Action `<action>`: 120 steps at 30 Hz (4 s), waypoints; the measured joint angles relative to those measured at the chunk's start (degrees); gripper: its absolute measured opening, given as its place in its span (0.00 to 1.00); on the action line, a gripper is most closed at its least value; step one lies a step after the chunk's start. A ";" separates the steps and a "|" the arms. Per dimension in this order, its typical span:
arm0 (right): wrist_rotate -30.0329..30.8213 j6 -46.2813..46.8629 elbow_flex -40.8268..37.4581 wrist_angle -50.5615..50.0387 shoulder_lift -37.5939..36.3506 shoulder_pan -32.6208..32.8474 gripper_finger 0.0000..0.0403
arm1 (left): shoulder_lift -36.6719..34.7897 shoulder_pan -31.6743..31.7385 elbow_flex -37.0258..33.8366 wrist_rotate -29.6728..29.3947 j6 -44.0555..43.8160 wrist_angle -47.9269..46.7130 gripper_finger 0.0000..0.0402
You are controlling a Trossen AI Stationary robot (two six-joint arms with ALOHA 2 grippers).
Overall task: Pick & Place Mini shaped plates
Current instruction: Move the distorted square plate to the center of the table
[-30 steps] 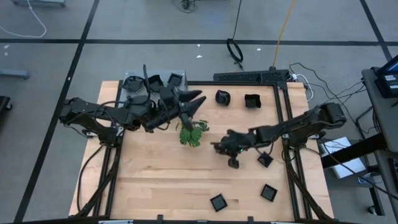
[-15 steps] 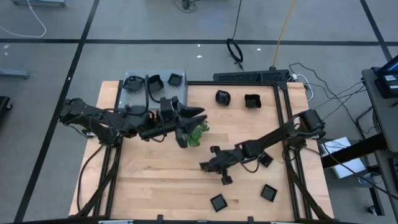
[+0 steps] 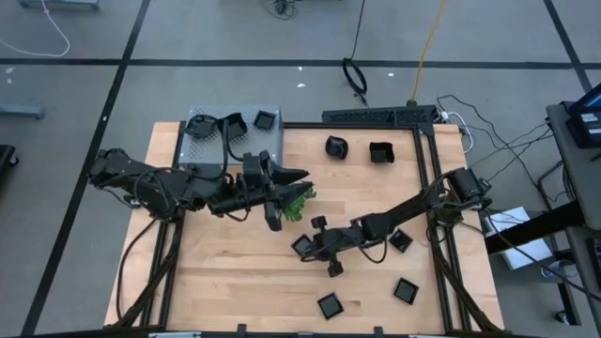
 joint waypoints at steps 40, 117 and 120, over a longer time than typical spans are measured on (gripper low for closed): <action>13.16 30.72 -0.11 -47.84 -22.39 -51.98 0.36 | 0.00 0.02 0.00 -0.46 10.81 -2.21 0.38; -0.26 -9.11 -12.36 -10.03 -16.23 -3.97 0.04 | -0.02 1.01 -0.01 1.84 -5.60 -12.87 0.38; -0.22 -6.97 -12.18 -7.52 -16.41 -4.00 0.11 | -0.02 1.01 -0.02 4.92 -5.64 -14.48 0.38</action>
